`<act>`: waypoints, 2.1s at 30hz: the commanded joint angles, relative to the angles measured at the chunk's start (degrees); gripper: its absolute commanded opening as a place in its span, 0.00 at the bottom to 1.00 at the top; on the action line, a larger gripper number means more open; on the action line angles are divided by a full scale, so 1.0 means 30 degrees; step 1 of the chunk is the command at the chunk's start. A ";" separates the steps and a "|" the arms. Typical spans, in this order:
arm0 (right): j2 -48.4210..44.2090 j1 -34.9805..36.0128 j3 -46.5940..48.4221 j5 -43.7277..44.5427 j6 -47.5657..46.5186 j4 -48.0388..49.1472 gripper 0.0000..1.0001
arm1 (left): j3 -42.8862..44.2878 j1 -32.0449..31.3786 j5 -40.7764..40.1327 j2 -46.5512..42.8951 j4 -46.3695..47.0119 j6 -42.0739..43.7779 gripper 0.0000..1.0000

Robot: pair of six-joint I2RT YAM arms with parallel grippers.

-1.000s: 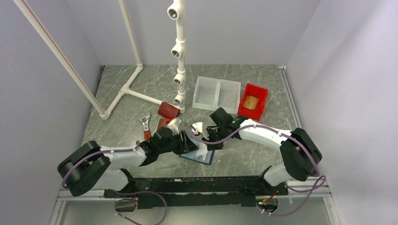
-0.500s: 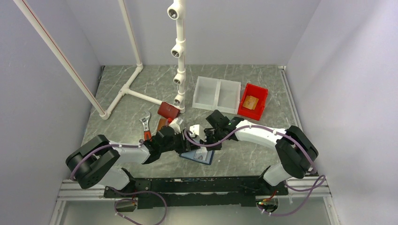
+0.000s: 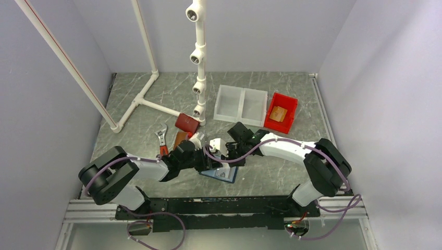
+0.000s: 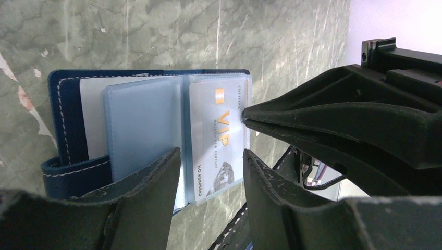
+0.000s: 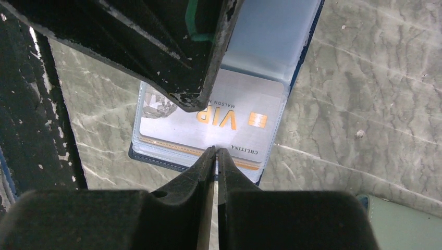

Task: Take the credit cards out of the card holder
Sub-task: Remove the credit card from the card holder.

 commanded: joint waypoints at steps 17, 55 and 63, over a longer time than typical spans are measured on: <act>0.2268 0.1716 0.0992 0.1344 0.0543 0.0068 0.09 | -0.0449 0.0308 0.0952 0.1782 0.3451 -0.1524 0.30; 0.2026 0.0912 0.1673 -0.0068 -0.0007 -0.1799 0.41 | -0.2760 0.1144 -0.1393 -1.2481 -0.8998 0.2111 0.00; 0.0560 -0.0301 0.2339 -0.3421 -0.0716 -0.3470 0.51 | -0.2059 0.1128 -0.0522 -1.4295 -1.0295 0.3831 0.00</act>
